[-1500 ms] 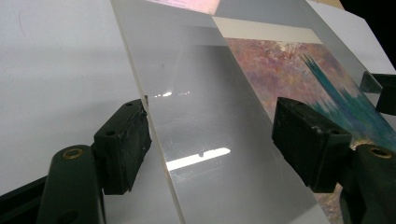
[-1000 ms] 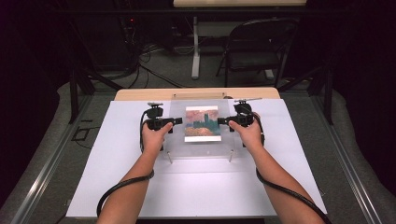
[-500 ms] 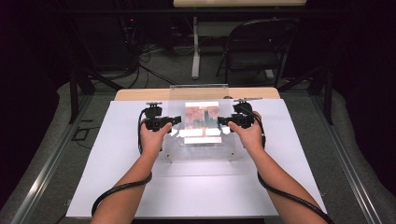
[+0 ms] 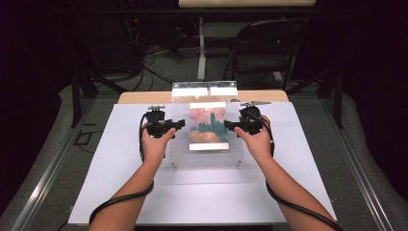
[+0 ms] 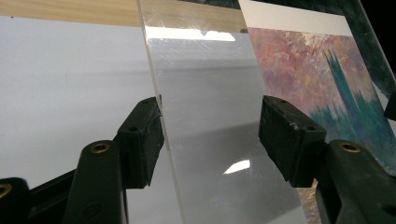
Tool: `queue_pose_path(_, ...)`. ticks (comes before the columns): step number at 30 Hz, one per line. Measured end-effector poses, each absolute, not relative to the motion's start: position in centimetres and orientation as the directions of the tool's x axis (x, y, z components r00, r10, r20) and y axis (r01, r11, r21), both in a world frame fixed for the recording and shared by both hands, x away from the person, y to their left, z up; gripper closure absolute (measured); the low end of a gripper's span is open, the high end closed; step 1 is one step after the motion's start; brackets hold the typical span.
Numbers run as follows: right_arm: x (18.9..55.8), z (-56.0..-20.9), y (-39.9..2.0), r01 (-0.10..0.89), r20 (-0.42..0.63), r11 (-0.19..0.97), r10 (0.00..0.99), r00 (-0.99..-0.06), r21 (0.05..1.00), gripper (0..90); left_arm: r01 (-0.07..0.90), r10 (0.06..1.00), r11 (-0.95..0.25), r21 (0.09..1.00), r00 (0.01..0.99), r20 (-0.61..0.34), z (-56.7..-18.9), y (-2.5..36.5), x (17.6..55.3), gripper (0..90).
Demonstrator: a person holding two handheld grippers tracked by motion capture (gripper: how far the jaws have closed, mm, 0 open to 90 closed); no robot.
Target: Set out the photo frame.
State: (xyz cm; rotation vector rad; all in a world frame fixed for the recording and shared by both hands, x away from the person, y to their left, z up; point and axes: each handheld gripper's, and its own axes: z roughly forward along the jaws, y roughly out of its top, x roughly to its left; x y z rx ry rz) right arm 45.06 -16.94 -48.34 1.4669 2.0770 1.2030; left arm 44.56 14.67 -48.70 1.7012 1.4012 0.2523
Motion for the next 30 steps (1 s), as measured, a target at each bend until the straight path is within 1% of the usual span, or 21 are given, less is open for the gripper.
queue_pose_path(13, 43.6, -47.4, -16.9, 0.580, 0.162, 0.125, 0.894, -0.418, 0.805, 33.5, 0.653, 0.869, 0.026, 0.757, 0.359, -0.340, -47.8, 14.9, 43.1, 42.9)
queue_pose_path(23, 42.1, -46.6, -17.1, 0.544, 0.154, 0.108, 0.897, -0.414, 0.832, 39.7, 0.626, 0.868, 0.023, 0.779, 0.374, -0.326, -47.0, 15.1, 41.6, 46.6)
queue_pose_path(30, 40.8, -46.1, -17.2, 0.517, 0.132, 0.116, 0.899, -0.418, 0.848, 42.8, 0.603, 0.867, 0.026, 0.797, 0.383, -0.318, -46.5, 15.3, 40.3, 49.9)
